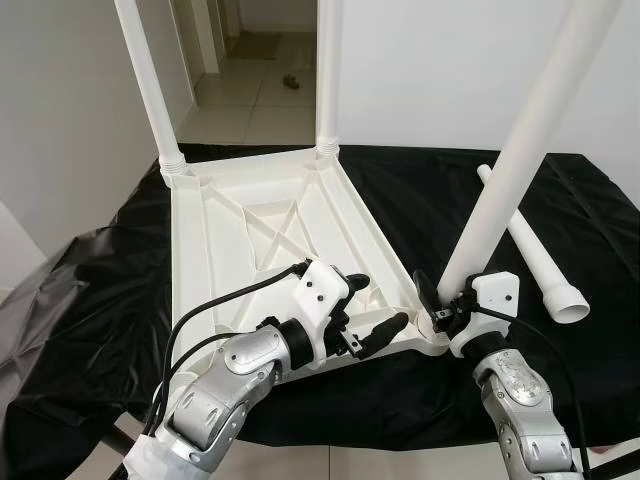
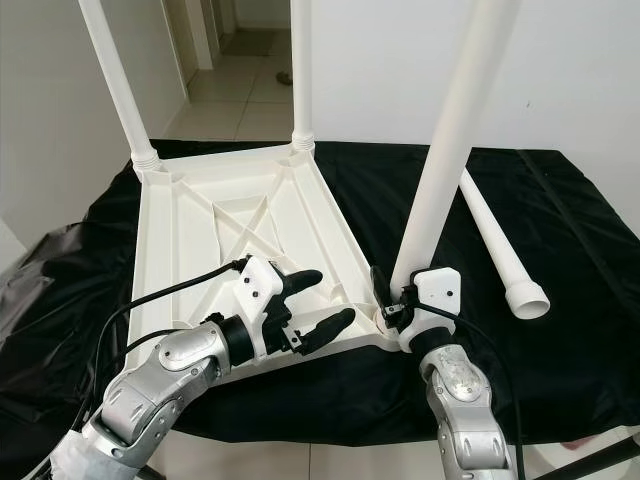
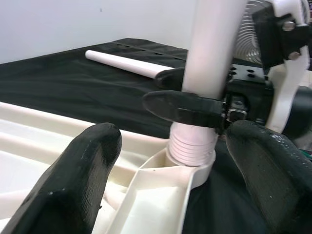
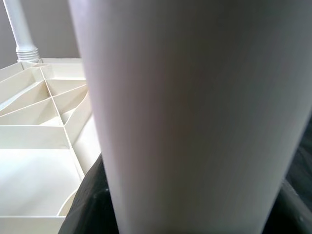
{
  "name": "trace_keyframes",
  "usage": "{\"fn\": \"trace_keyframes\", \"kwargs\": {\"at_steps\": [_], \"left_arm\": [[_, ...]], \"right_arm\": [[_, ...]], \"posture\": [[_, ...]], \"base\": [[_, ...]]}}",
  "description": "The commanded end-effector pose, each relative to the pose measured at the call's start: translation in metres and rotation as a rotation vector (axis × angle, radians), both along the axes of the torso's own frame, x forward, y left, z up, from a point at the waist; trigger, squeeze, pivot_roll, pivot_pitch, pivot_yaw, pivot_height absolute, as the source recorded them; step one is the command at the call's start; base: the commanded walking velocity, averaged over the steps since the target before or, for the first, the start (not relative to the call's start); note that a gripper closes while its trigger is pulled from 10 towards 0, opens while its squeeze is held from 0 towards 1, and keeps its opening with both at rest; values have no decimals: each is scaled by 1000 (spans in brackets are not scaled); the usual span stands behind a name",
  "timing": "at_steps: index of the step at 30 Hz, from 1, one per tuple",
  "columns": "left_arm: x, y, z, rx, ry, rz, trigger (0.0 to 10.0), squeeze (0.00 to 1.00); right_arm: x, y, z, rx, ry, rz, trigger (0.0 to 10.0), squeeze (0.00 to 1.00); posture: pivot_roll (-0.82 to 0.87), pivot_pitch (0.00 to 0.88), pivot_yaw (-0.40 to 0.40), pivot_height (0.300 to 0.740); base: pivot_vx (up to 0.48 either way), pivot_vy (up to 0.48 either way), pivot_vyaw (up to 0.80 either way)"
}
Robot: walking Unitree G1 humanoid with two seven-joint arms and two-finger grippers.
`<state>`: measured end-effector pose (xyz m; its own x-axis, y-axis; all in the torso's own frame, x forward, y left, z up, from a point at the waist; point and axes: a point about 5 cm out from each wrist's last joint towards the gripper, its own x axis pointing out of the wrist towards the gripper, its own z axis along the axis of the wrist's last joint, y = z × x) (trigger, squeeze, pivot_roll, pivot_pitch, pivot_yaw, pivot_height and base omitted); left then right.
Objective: Building children table
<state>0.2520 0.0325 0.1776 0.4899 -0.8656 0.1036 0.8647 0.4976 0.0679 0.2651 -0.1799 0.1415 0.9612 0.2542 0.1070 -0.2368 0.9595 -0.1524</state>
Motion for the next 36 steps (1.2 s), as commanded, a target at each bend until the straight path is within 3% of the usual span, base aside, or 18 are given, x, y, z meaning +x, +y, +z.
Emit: {"fn": "trace_keyframes", "kwargs": {"at_steps": [1,6,11,24,27,29,36], "left_arm": [[-2,-1,3,10,-17,-52,10000,0],[-3,0,3,8,-18,-50,10000,0],[-3,0,4,6,-17,-50,10000,0],[-4,0,4,6,-16,-54,10000,0],[-4,0,5,3,-17,-53,10000,0],[-4,0,5,3,-20,-52,10000,0],[-3,-1,6,5,-24,-57,10000,0]], "right_arm": [[-10,-4,-50,-34,288,-6,10000,0],[-10,-5,-51,-31,305,-1,10000,0],[-10,-13,-57,101,327,-52,10000,0],[-12,-9,-56,96,302,-60,10000,0],[-20,-8,-68,65,318,-62,10000,0],[-21,-6,-65,100,303,-58,10000,0],[-12,-6,-53,77,257,-49,10000,0]], "posture": [[1,69,43,740],[3,71,40,740],[8,73,45,740],[6,74,50,740],[8,73,48,740],[8,74,50,740],[5,68,50,740]], "base": [[0,0,0],[0,0,0],[0,0,0],[0,0,0],[0,0,0],[0,0,0],[0,0,0]]}}
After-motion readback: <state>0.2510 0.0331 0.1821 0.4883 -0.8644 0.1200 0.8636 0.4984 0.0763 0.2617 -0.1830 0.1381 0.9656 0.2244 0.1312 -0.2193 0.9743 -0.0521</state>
